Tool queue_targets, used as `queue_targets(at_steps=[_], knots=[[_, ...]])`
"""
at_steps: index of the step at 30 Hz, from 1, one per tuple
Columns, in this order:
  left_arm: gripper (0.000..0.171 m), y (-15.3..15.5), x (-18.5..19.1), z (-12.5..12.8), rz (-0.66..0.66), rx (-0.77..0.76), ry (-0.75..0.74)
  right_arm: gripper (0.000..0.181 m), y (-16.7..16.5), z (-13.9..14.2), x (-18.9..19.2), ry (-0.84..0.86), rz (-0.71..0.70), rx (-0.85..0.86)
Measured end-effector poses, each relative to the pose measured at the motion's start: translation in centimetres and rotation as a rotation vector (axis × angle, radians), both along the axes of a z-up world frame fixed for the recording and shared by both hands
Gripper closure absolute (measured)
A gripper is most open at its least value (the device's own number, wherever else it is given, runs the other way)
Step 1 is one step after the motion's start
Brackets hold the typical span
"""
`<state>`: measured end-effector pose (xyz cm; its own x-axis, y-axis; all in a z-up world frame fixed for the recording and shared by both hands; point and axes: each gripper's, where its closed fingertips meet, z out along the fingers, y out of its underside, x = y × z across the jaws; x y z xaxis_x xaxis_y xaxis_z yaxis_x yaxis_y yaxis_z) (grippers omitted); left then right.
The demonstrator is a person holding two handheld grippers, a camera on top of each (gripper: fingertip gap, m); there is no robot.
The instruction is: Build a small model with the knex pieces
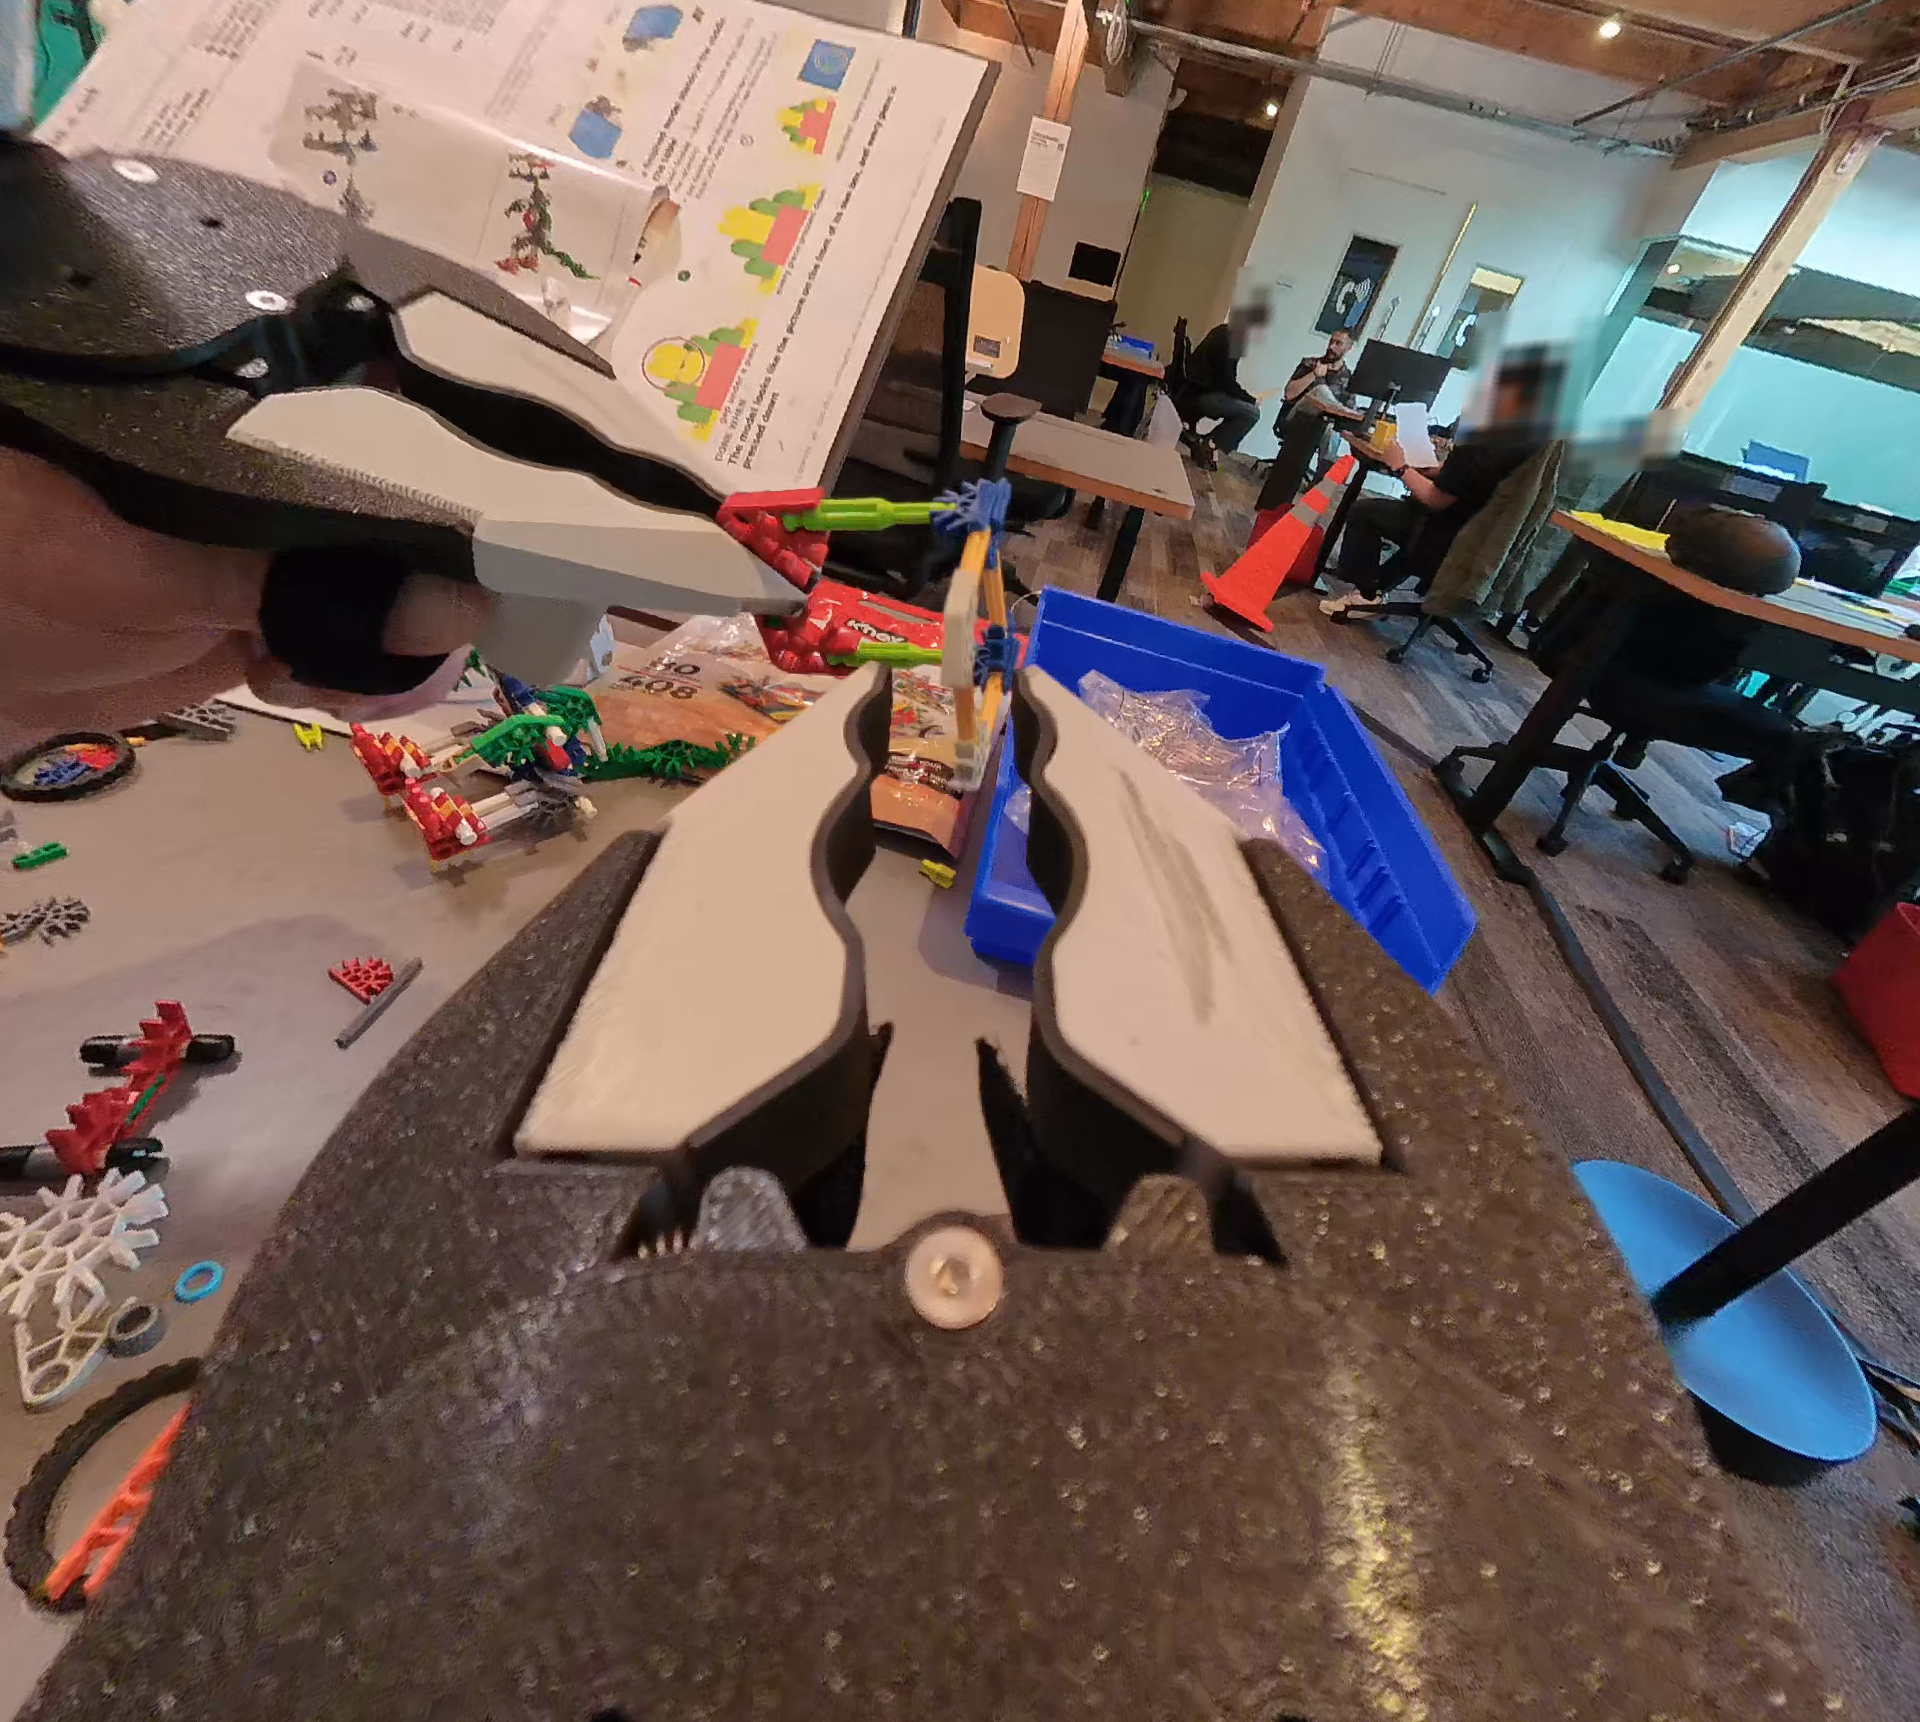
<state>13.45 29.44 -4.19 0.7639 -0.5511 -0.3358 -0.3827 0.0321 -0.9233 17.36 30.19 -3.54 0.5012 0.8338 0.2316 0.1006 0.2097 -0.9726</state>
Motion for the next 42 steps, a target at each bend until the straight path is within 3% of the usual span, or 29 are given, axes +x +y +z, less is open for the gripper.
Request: queue_targets(at_steps=[4, 16, 18, 26, 30, 42], knots=[[0.169, 0.0, -0.9, 1.1, -0.052, -0.04, -0.22, 0.158, 0.1, 0.2, 0.3, -0.004, -0.006, 0.01], [0.168, -1.3, -1.0, 3.9, -0.238, -0.139, -0.614, 0.156, 0.2, 1.2, -0.8, -0.005, 0.001, 0.016], [0.168, -1.4, -0.8, 3.8, -0.245, -0.132, -0.592, 0.155, 0.0, 1.7, -1.1, 0.012, 0.027, 0.01], [0.169, -1.6, 0.0, 2.7, -0.13, 0.034, -0.198, 0.159, 0.1, 2.5, -0.9, -0.021, -0.004, 0.079], [0.168, -1.7, 0.2, 2.9, -0.119, 0.038, -0.176, 0.176, -0.1, 2.3, -1.2, -0.035, -0.004, 0.089], [0.15, -1.8, -0.2, 3.0, -0.106, 0.055, -0.137, 0.179, 0.4, 2.6, -1.4, 0.086, 0.014, -0.061]])
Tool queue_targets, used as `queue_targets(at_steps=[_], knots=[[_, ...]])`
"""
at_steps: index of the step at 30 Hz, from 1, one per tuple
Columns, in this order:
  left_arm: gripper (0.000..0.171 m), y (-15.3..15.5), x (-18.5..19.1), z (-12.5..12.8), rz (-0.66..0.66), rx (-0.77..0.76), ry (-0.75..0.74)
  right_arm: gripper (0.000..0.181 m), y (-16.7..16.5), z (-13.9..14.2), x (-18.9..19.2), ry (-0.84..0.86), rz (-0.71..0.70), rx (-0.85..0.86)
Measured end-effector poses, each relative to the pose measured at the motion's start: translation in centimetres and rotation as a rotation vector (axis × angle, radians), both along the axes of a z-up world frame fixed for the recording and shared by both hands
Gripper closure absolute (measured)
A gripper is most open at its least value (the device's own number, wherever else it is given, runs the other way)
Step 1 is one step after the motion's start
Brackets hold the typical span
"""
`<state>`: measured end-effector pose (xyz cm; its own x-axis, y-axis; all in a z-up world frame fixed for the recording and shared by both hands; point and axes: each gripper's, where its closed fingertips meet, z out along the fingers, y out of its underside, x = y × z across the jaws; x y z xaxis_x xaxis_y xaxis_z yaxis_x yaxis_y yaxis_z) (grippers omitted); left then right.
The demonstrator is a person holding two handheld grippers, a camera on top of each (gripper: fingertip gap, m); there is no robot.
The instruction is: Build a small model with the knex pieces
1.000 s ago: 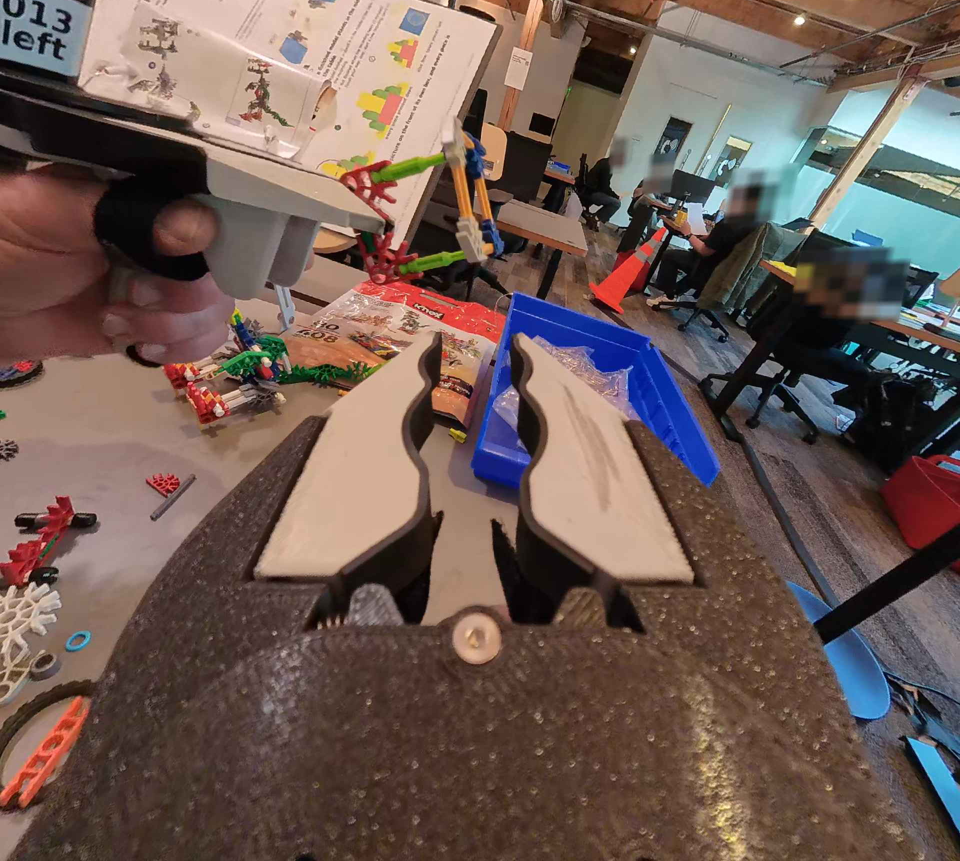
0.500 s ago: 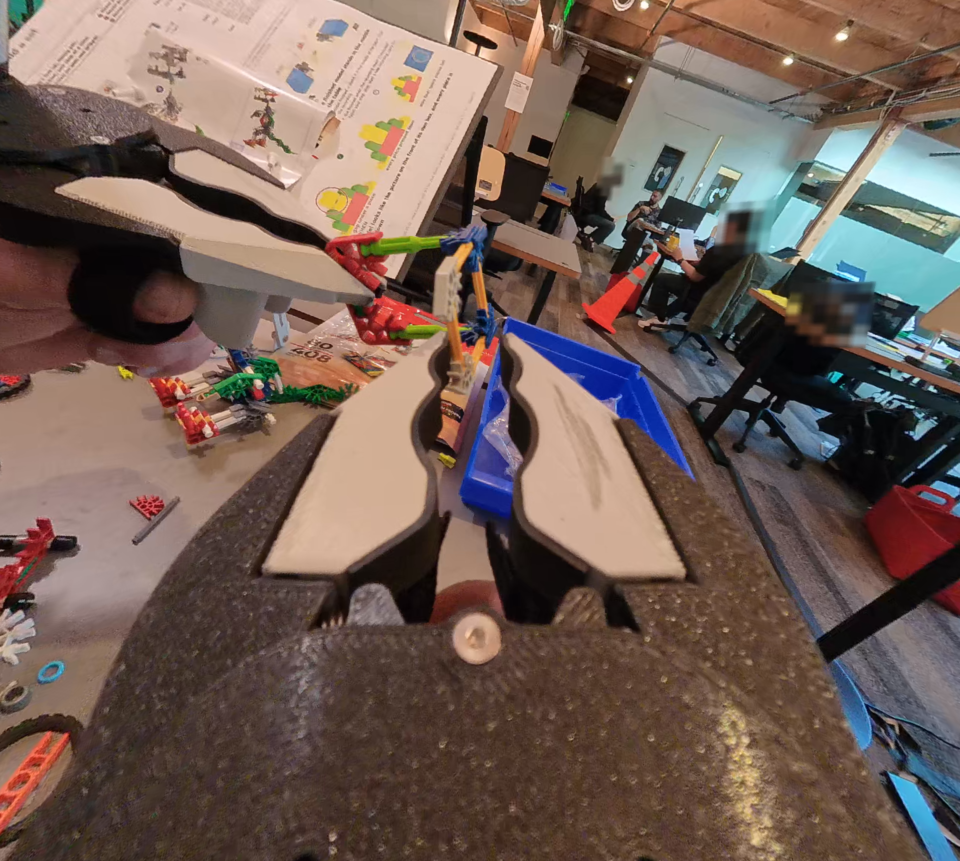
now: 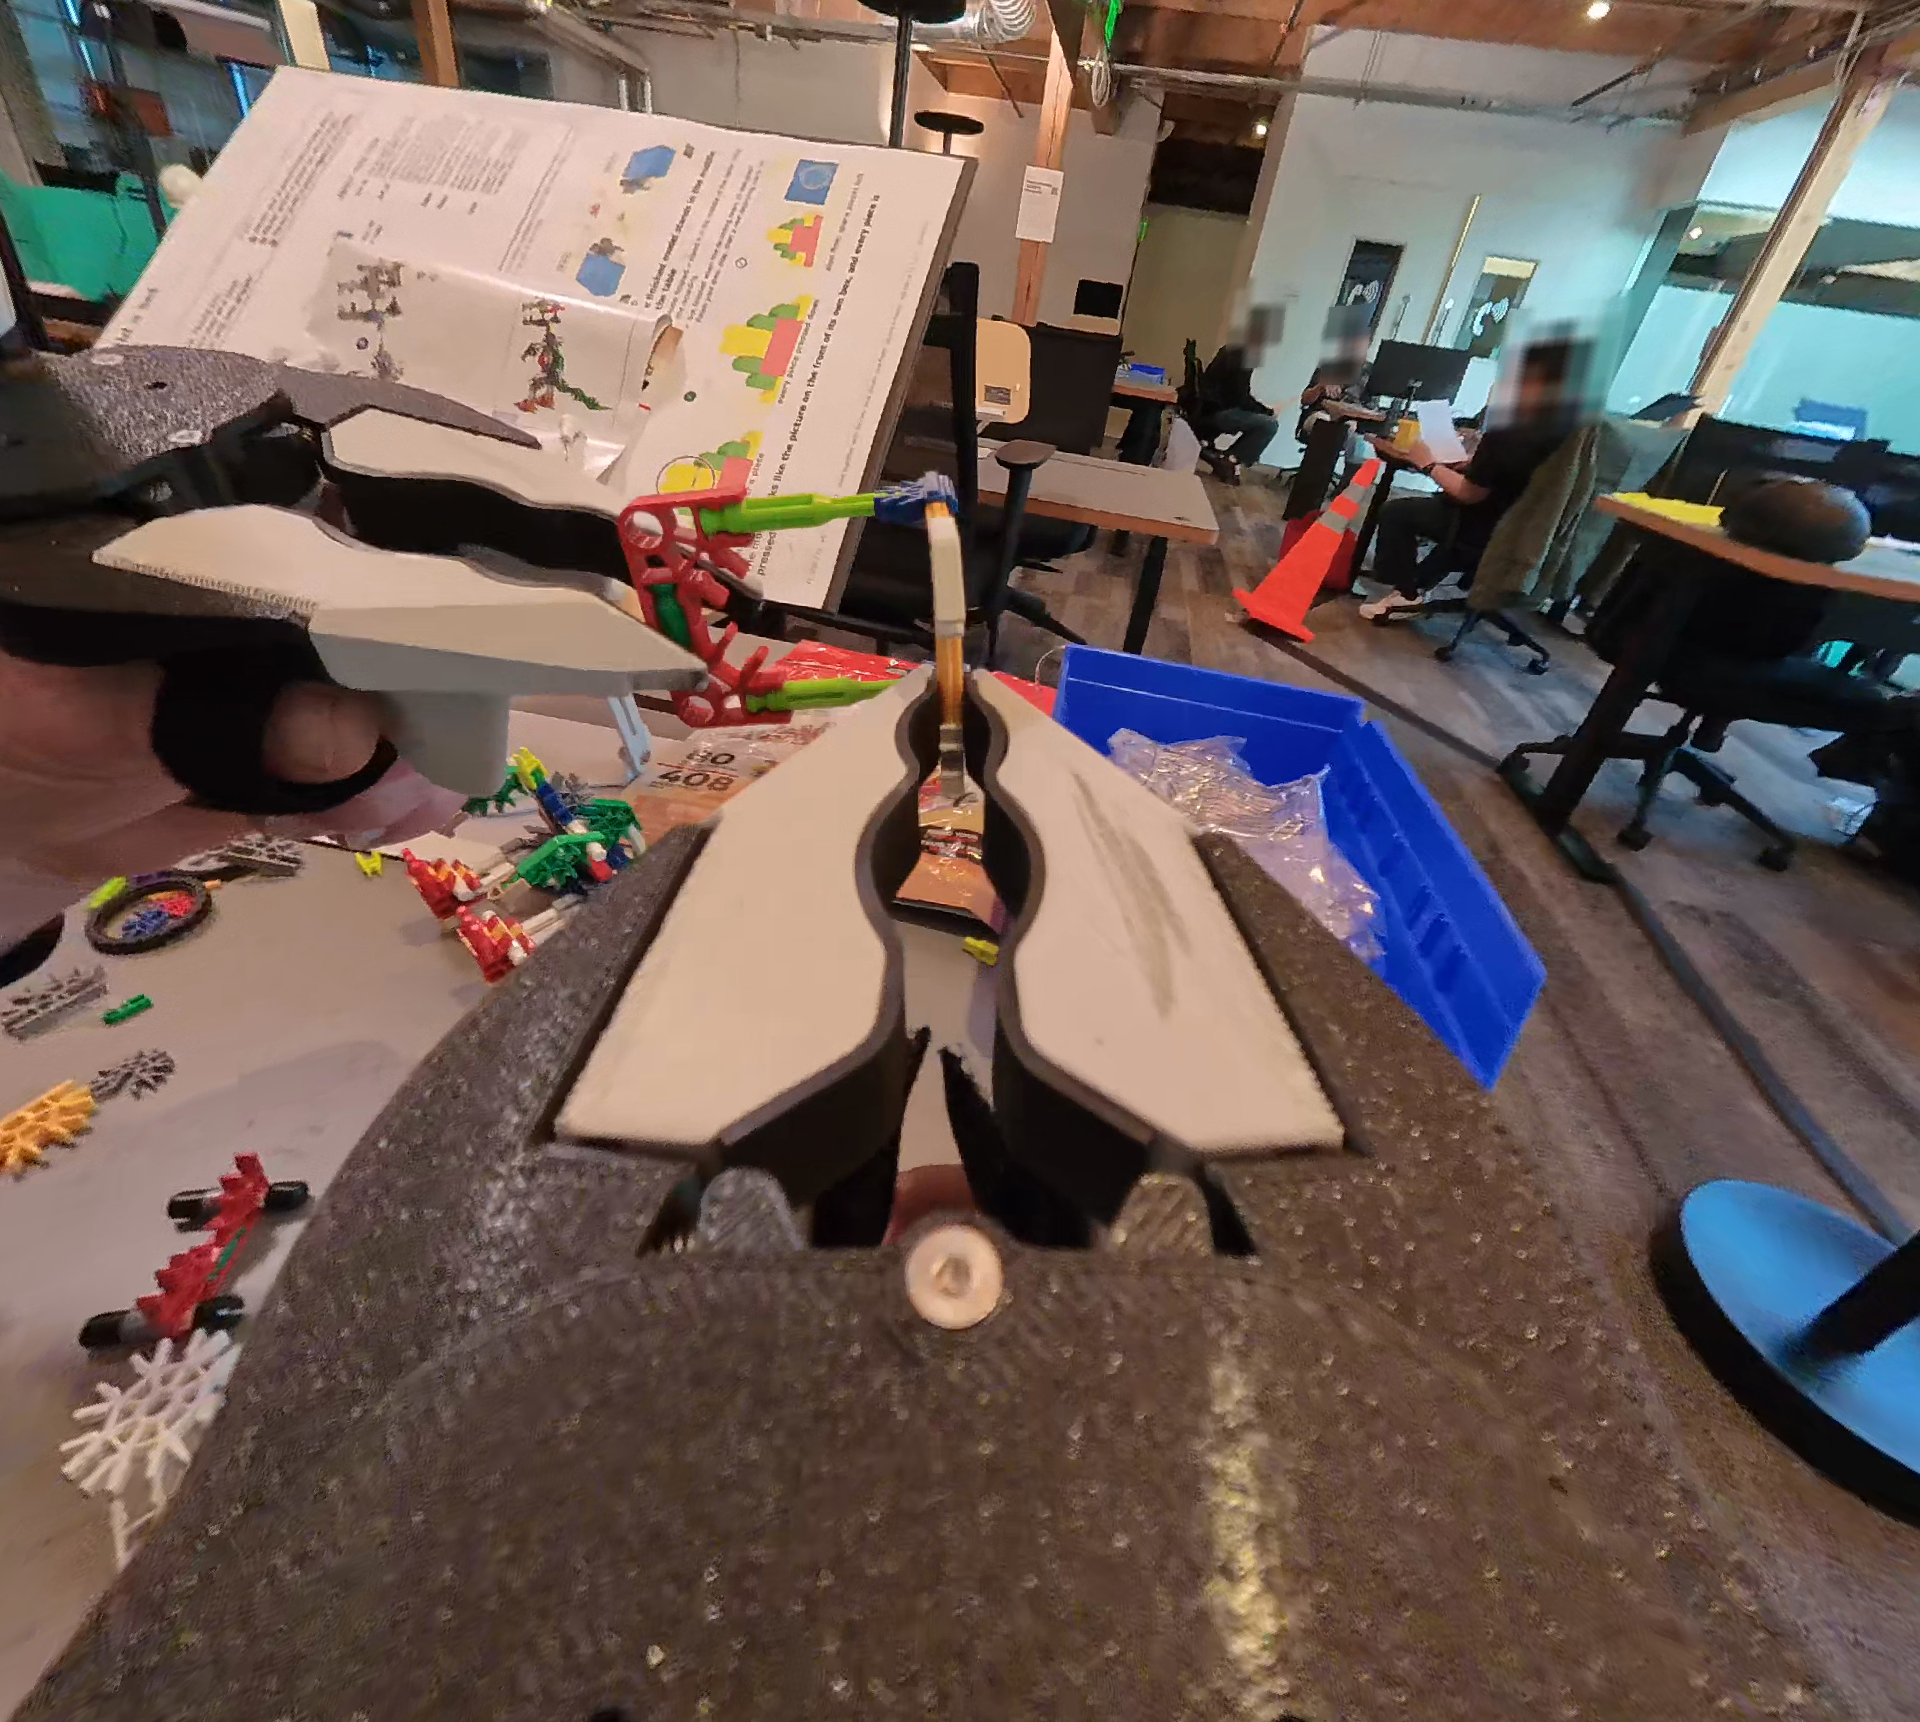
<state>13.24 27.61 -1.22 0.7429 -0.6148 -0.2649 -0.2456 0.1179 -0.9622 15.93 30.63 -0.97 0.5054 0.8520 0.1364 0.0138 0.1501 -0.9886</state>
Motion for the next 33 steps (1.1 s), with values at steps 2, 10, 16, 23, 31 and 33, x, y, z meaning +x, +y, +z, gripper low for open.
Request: queue_targets(at_steps=[2, 10, 16, 23, 31, 33], knots=[[0.151, -0.1, 0.1, -0.3, -0.011, -0.01, 0.018, 0.18, 0.1, -0.1, -0.1, 0.017, 0.007, -0.023], [0.151, -0.3, 0.5, -1.6, -0.014, -0.021, 0.131, 0.18, 0.0, -0.2, -0.4, 0.075, 0.057, -0.069], [0.149, -0.7, 0.3, -1.7, -0.035, -0.035, 0.137, 0.179, -0.2, -0.2, -0.5, 0.047, 0.055, -0.015], [0.141, -1.3, 0.3, -1.6, -0.066, -0.034, 0.145, 0.18, -0.5, 0.3, -0.6, 0.024, 0.054, 0.034], [0.14, -1.2, -0.3, -2.1, -0.048, -0.033, 0.192, 0.179, -1.0, 0.2, -1.2, 0.042, 0.09, 0.019], [0.14, -1.2, -0.5, -2.0, -0.045, -0.033, 0.182, 0.18, -1.0, 0.3, -1.2, 0.038, 0.09, 0.028]])
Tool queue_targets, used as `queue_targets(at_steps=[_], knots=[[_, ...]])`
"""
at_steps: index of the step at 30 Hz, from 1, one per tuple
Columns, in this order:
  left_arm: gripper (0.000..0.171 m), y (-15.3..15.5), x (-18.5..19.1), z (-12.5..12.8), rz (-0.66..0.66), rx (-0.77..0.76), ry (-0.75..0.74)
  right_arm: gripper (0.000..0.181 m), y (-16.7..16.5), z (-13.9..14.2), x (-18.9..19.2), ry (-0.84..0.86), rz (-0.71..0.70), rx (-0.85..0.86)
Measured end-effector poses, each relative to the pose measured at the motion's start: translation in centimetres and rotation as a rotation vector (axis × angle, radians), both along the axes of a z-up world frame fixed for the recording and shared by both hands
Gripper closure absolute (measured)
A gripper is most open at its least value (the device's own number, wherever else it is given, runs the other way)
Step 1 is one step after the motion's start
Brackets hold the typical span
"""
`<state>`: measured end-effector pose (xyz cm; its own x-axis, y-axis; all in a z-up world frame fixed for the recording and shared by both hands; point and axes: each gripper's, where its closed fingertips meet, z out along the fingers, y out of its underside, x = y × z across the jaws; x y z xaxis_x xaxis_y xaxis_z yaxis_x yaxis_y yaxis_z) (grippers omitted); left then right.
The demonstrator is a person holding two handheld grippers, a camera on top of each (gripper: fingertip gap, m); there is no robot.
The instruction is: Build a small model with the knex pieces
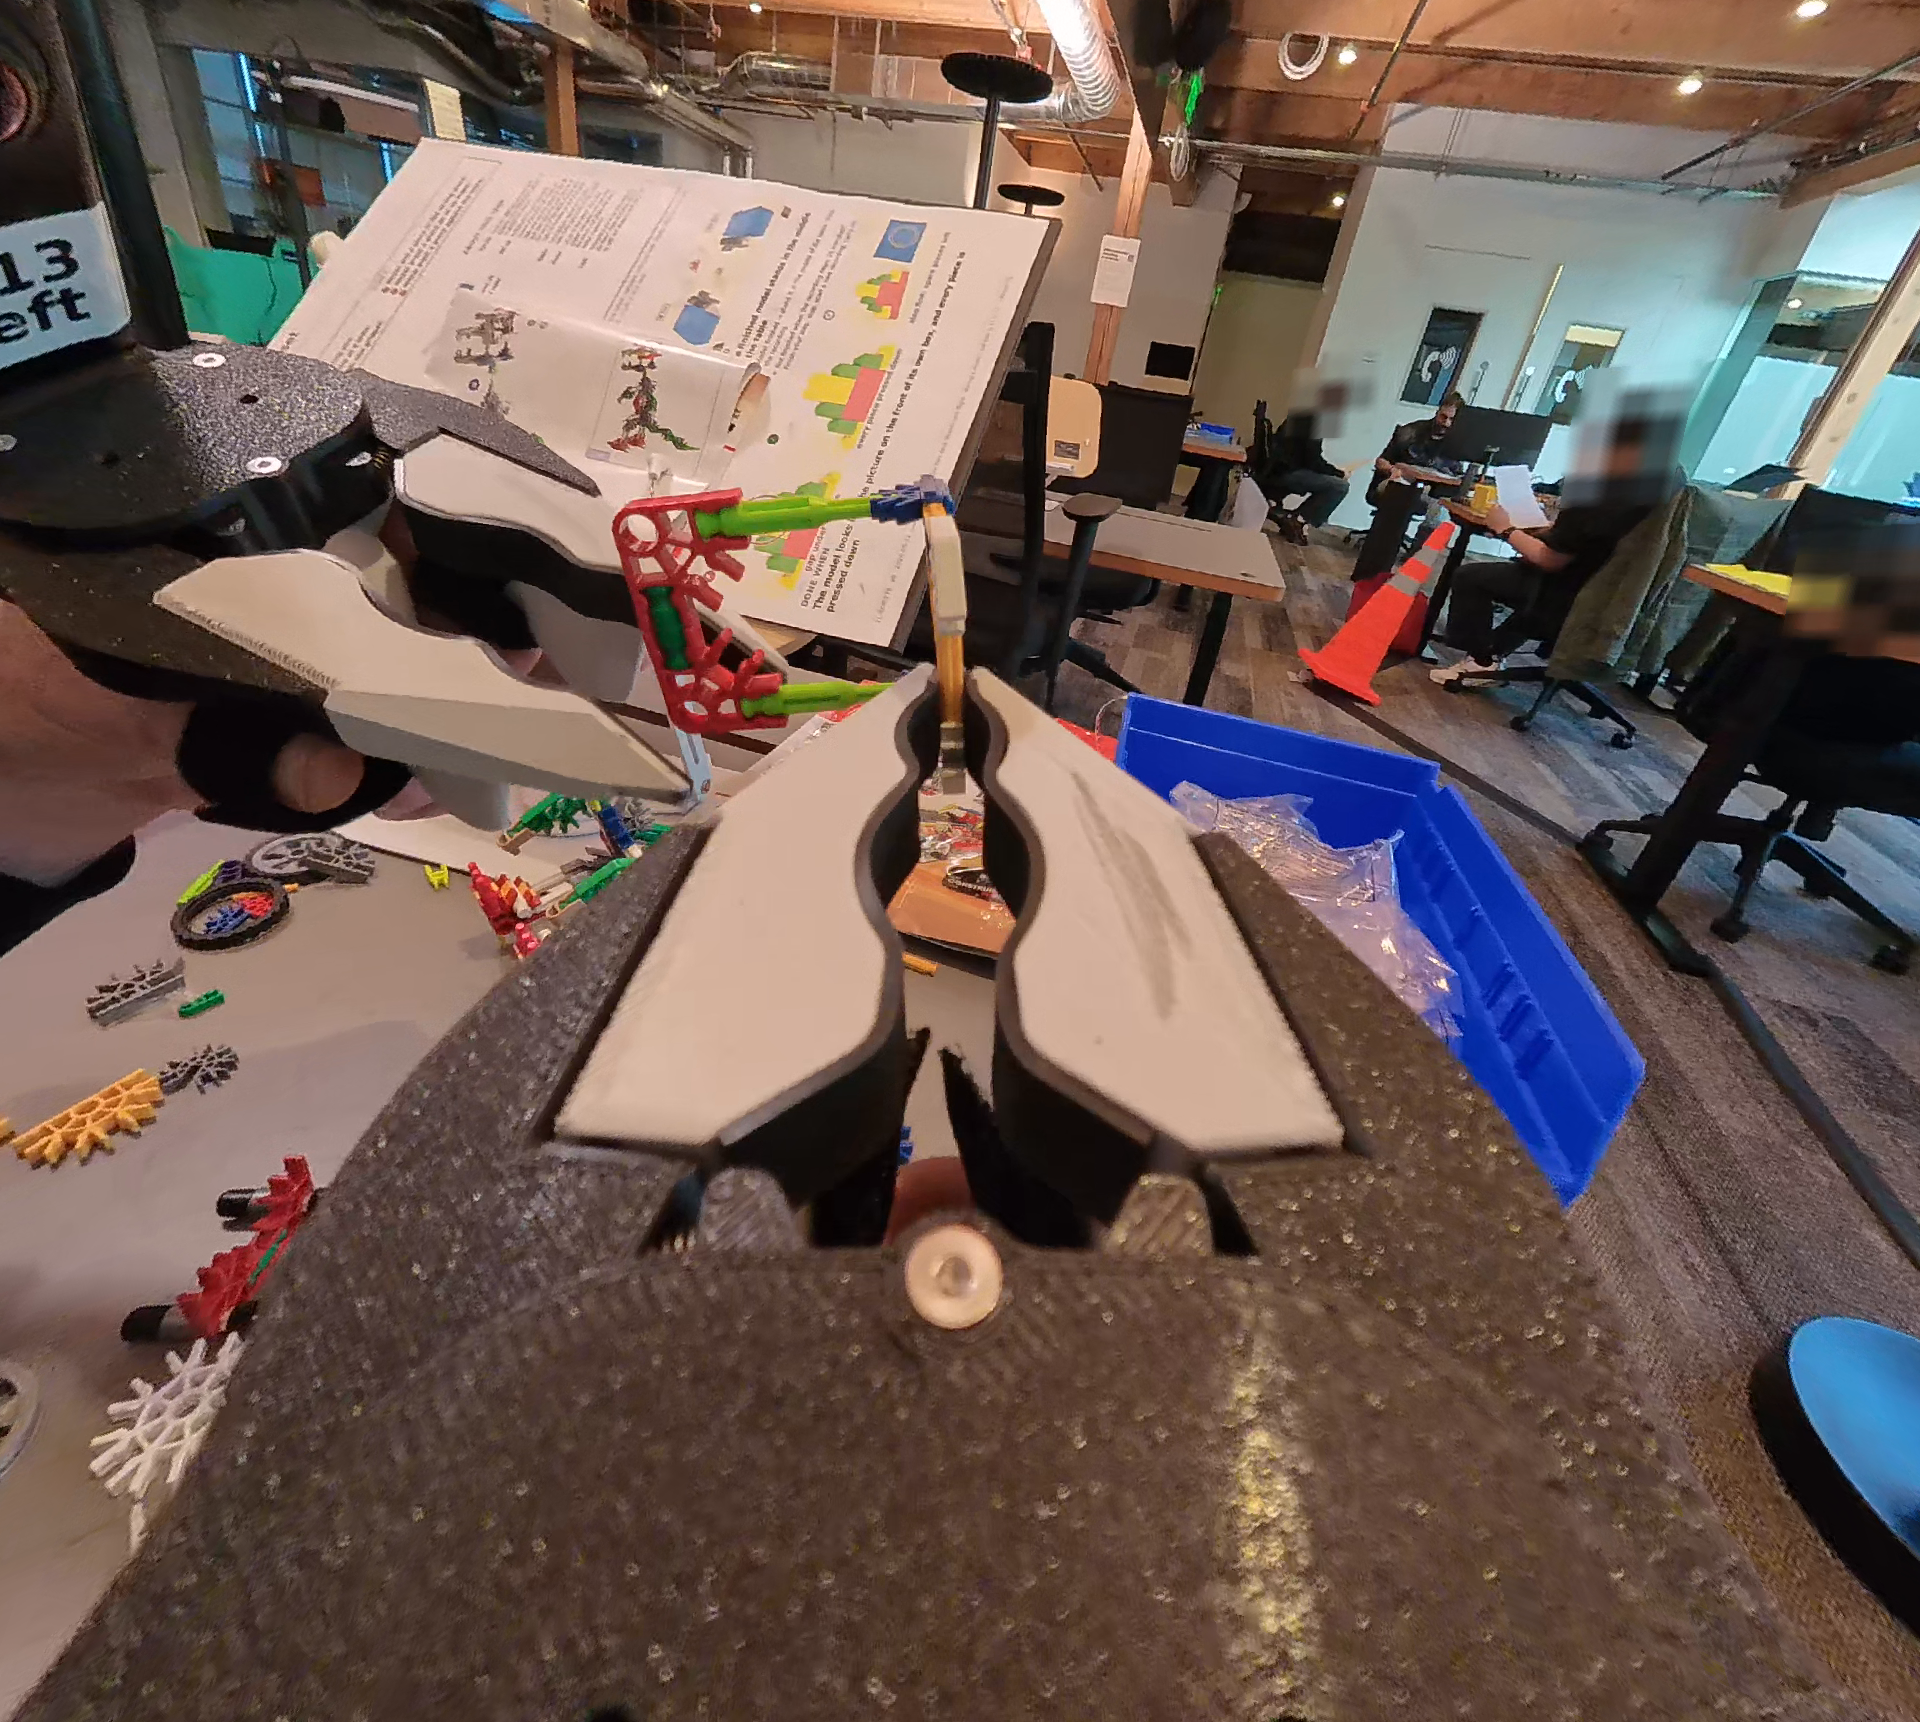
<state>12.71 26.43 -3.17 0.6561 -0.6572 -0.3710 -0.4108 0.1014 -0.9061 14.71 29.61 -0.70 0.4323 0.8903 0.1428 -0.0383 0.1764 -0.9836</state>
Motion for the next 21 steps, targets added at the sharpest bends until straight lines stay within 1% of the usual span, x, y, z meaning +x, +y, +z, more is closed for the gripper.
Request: queue_targets(at_steps=[7, 14, 16, 21], knots=[[0.14, -0.3, -0.2, 0.5, -0.002, 0.033, 0.01, 0.179, 0.2, 0.5, 0.0, -0.001, -0.011, 0.006], [0.156, 0.6, 0.2, 1.0, 0.055, 0.094, 0.007, 0.18, 0.0, 0.4, -0.1, -0.019, -0.028, 0.027], [0.162, 0.7, 0.4, 1.2, 0.054, 0.109, -0.004, 0.179, 0.0, 0.4, -0.2, -0.031, -0.04, 0.044], [0.166, 0.7, 0.1, 1.5, 0.049, 0.085, -0.059, 0.178, -0.4, 0.5, -0.2, -0.043, -0.012, 0.043]])
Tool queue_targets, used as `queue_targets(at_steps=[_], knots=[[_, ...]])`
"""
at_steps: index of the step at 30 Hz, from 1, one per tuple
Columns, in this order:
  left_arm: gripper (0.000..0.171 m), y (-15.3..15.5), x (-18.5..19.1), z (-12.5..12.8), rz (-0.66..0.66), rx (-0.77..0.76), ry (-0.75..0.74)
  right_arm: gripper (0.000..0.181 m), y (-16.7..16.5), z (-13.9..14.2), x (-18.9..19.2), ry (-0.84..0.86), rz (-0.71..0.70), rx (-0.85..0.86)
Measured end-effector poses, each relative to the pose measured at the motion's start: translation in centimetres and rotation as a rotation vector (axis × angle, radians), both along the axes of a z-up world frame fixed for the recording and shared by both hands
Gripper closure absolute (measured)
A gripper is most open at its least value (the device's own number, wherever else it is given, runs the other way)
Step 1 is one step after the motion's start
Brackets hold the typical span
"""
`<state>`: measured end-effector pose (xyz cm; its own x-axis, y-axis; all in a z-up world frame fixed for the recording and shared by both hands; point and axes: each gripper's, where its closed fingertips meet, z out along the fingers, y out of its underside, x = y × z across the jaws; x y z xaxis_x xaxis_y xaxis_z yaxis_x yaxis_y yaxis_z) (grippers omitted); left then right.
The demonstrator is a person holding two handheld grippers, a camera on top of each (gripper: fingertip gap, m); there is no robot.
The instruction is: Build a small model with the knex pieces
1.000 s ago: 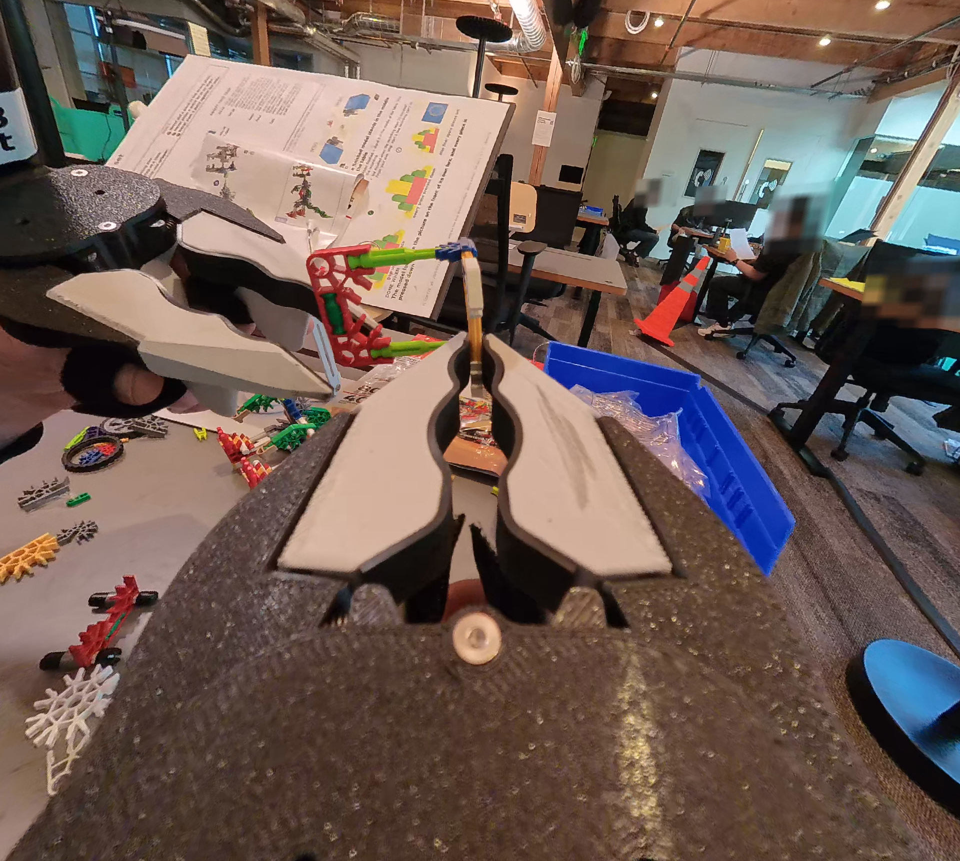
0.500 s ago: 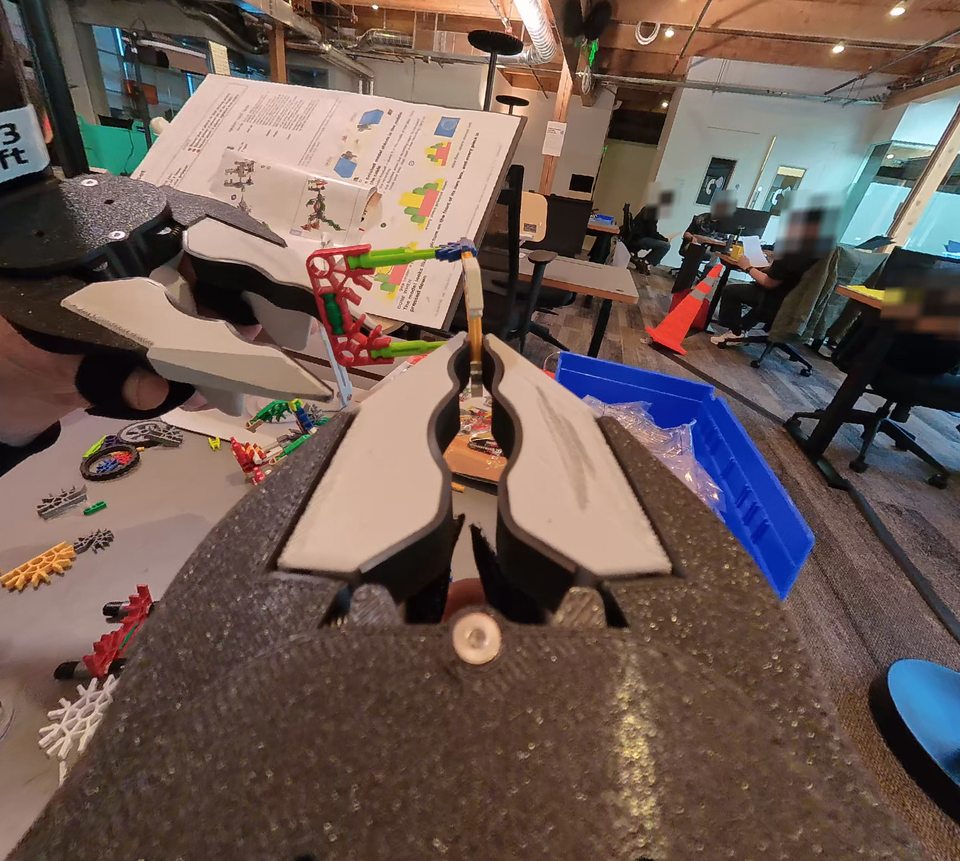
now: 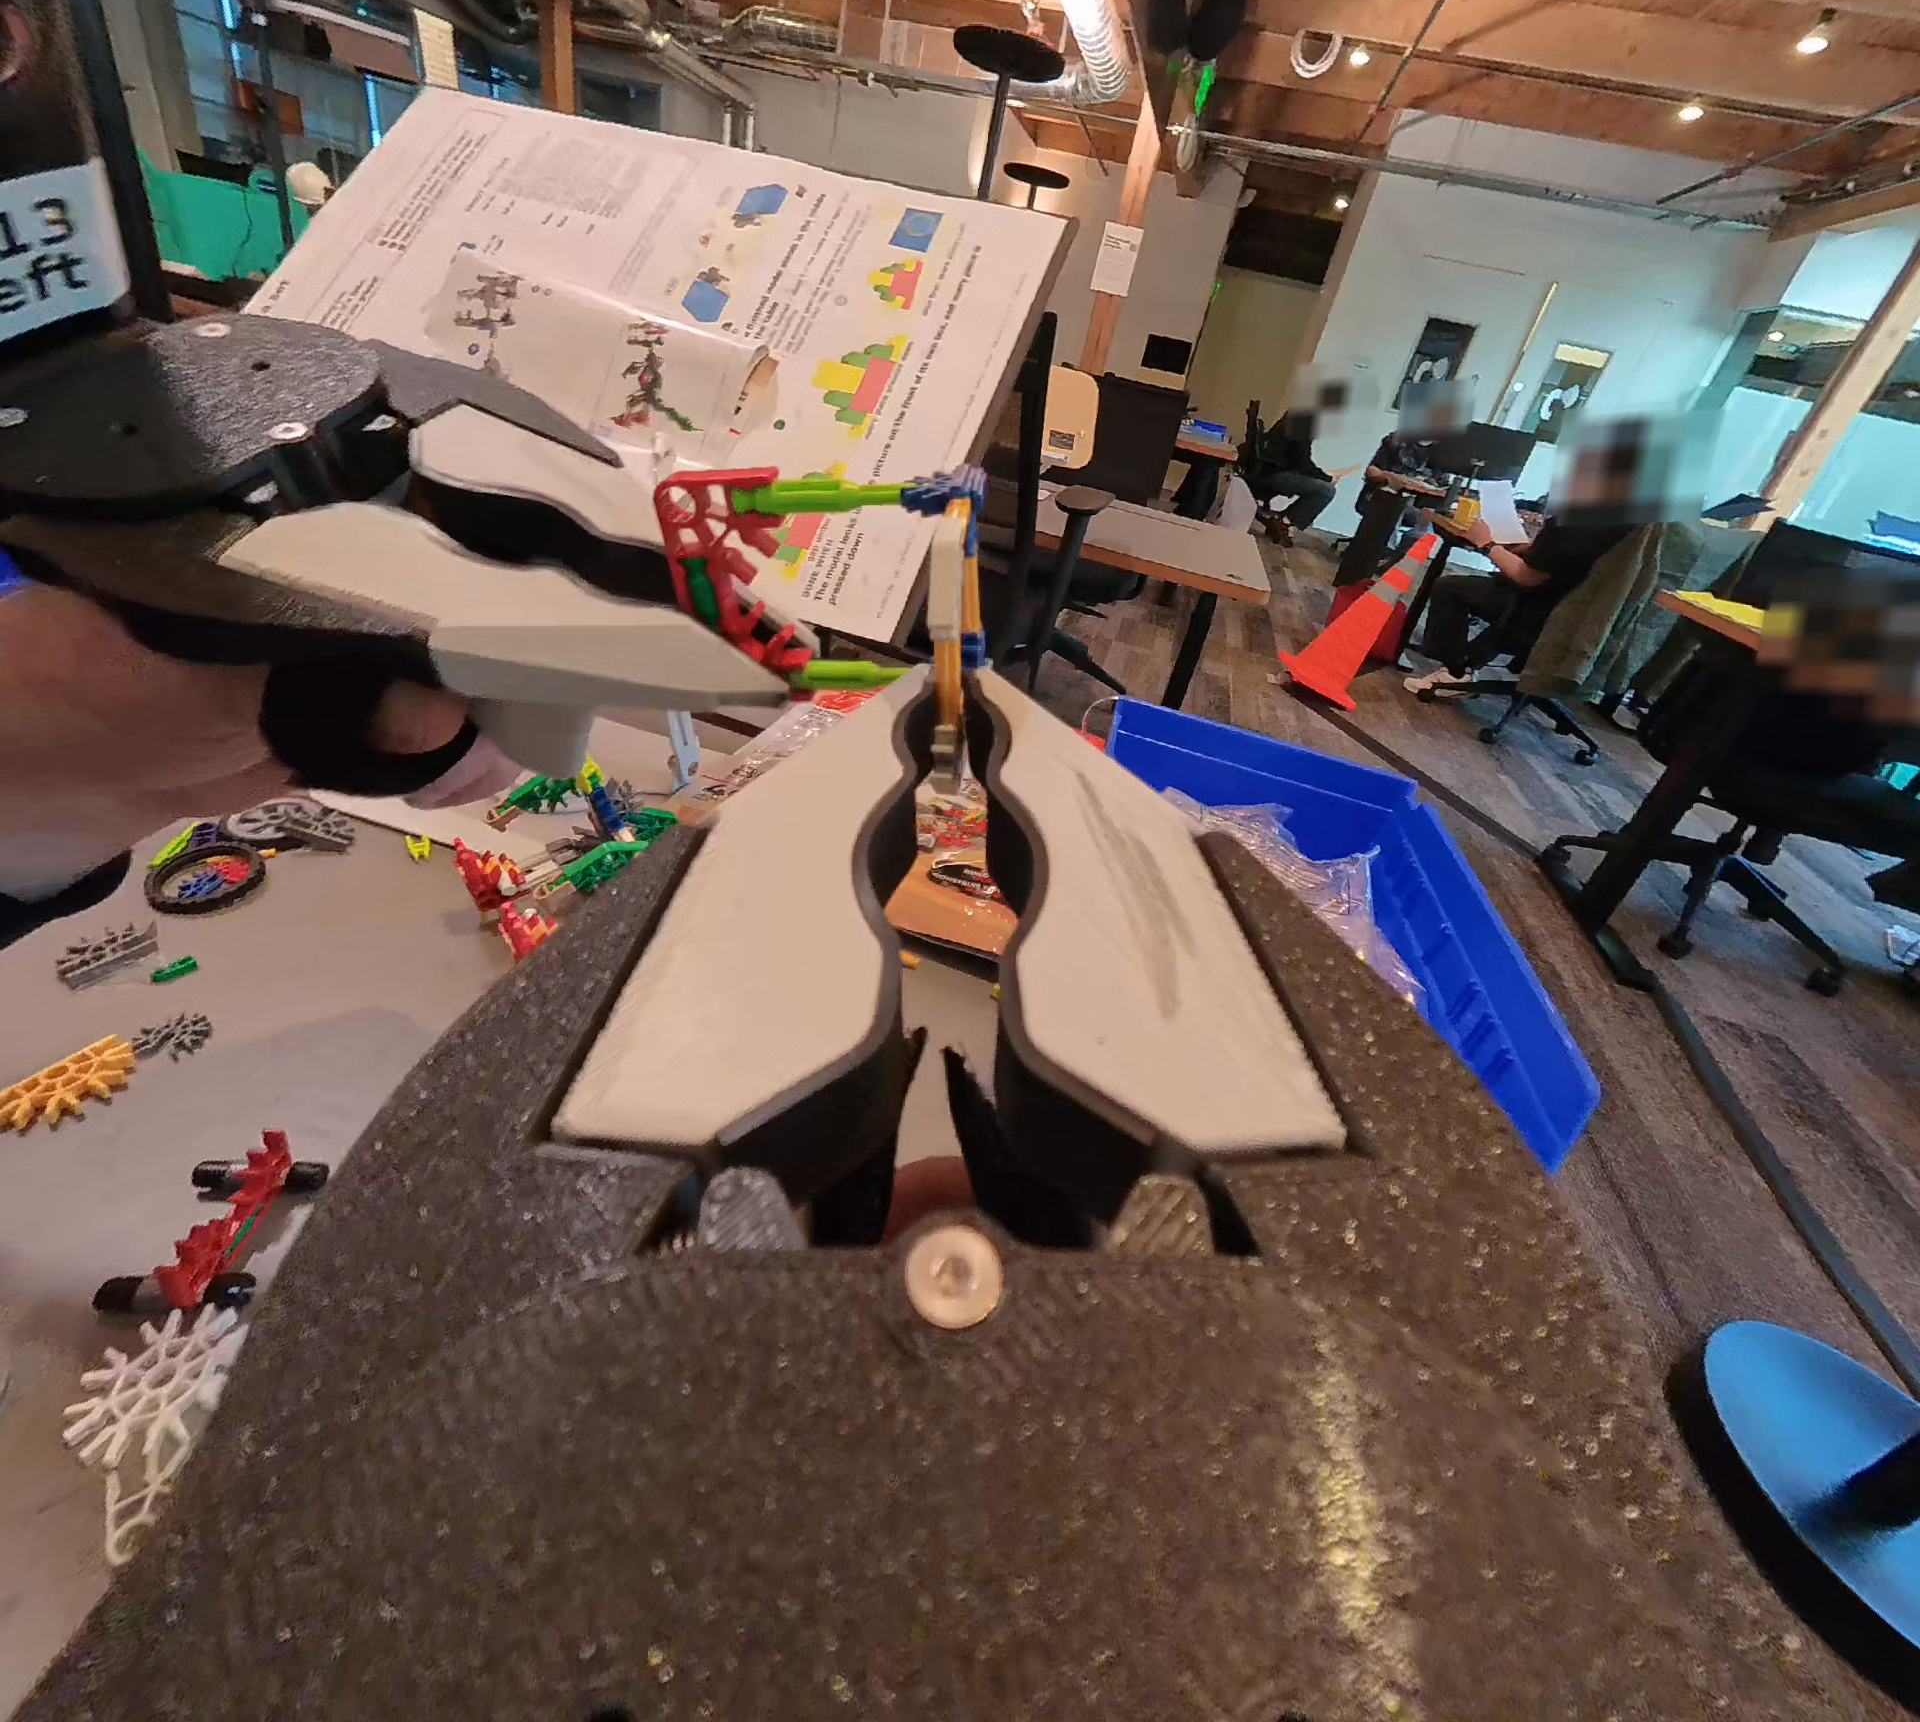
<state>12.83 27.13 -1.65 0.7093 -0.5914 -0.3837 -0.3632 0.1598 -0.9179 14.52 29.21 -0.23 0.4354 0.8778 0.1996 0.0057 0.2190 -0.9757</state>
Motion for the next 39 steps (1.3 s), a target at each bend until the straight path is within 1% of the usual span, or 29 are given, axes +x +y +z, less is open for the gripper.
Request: queue_targets(at_steps=[1, 4, 7, 11, 15, 19, 22, 24, 27, 31, 34, 39], knots=[[0.166, 0.0, -0.1, 0.1, -0.005, -0.007, -0.019, 0.176, -0.3, 0.0, -0.1, -0.006, 0.01, 0.005], [0.169, -0.4, -0.4, 0.6, -0.051, -0.052, -0.099, 0.162, -1.1, 0.5, -0.1, -0.001, 0.045, 0.012], [0.168, -0.4, -1.0, 1.0, -0.07, -0.095, -0.177, 0.147, -2.0, 1.0, -0.1, 0.002, 0.103, 0.007], [0.168, -0.7, -1.9, 2.1, -0.121, -0.117, -0.319, 0.143, -3.2, 1.9, 0.3, 0.015, 0.175, 0.023], [0.168, -0.9, -2.4, 2.4, -0.191, -0.177, -0.44, 0.143, -2.8, 2.4, 0.4, -0.003, 0.127, 0.051], [0.168, -1.2, -2.1, 1.9, -0.224, -0.207, -0.435, 0.143, -3.2, 2.7, 0.0, -0.012, 0.143, 0.061], [0.168, -1.4, -1.7, 1.7, -0.24, -0.206, -0.409, 0.143, -3.5, 3.2, 0.1, 0.025, 0.182, 0.036], [0.168, -1.6, -1.6, 1.5, -0.248, -0.208, -0.388, 0.15, -3.6, 3.8, 0.5, 0.067, 0.196, 0.036], [0.168, -2.0, -1.6, 1.5, -0.262, -0.206, -0.371, 0.149, -4.0, 4.0, 0.9, 0.083, 0.242, 0.029], [0.168, -2.0, -1.5, 1.7, -0.286, -0.201, -0.404, 0.149, -4.0, 4.1, 1.2, 0.119, 0.292, -0.029], [0.168, -2.3, -0.9, 1.9, -0.347, -0.203, -0.458, 0.149, -3.5, 3.8, 1.1, 0.109, 0.275, -0.036], [0.168, -2.2, -0.5, 1.8, -0.379, -0.203, -0.499, 0.149, -3.4, 3.5, 1.0, 0.087, 0.261, -0.025]])
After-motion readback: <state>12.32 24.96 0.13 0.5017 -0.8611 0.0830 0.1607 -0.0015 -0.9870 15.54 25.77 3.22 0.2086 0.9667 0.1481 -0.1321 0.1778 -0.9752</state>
